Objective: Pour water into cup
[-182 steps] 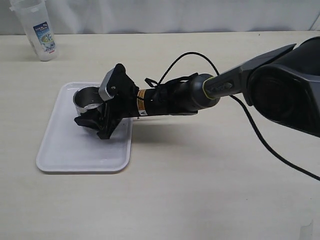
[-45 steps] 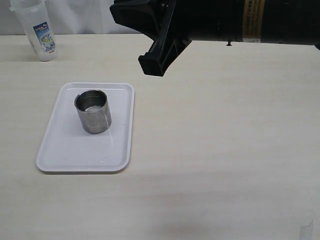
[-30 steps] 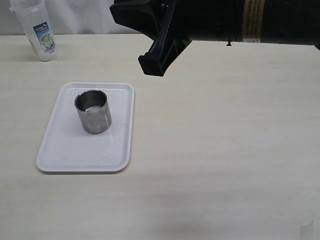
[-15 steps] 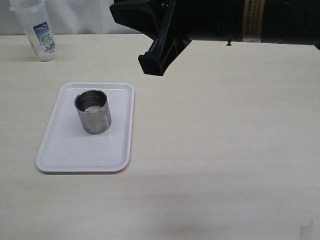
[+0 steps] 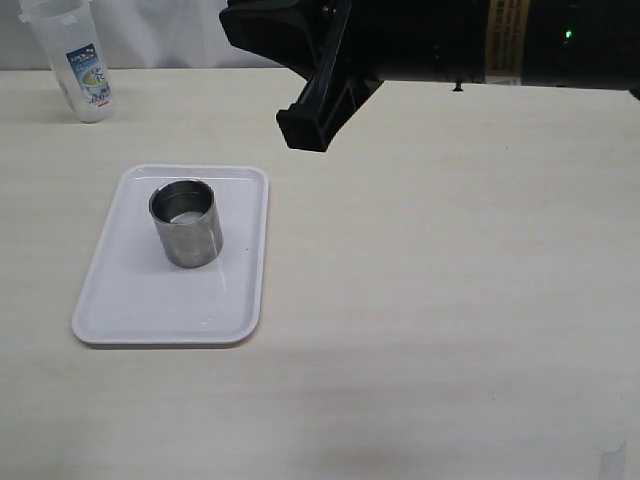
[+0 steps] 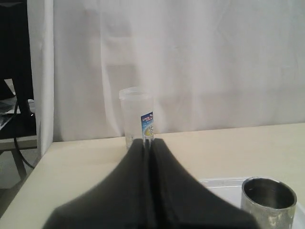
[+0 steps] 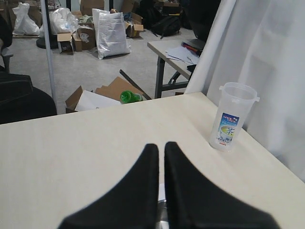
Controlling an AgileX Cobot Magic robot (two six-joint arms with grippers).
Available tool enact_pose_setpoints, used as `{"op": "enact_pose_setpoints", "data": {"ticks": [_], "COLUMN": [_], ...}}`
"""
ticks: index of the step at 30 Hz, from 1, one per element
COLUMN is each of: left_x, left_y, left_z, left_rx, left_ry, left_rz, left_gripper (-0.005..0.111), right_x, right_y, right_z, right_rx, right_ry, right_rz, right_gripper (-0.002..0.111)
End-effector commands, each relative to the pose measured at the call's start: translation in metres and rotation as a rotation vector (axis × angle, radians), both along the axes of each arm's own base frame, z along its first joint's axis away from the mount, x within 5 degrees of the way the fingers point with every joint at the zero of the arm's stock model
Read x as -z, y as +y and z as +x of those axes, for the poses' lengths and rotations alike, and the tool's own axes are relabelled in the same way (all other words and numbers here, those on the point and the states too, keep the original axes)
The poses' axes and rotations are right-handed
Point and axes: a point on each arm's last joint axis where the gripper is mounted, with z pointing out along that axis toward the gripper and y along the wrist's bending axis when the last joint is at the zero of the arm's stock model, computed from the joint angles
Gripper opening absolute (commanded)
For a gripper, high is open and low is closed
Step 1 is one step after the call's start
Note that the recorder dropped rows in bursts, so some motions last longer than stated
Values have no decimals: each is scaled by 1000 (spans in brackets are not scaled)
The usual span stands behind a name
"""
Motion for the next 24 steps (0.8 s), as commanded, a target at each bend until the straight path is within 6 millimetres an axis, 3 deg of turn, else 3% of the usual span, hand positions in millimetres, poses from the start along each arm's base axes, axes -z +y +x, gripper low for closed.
{"op": "enact_pose_setpoints", "data": {"ticks": [1, 24], "left_x": [3, 24], "left_y": [0, 1], "left_z": [0, -2], "left_rx": [2, -7], "left_ry": [28, 255], "left_rz": [-18, 58], "left_gripper": [0, 0], "right_x": [-1, -1], "right_y": [-1, -1], "right_z": [-1, -1], "right_rx": [6, 6], "right_ry": [5, 5], "right_rz": [9, 9], "right_gripper": [4, 4]}}
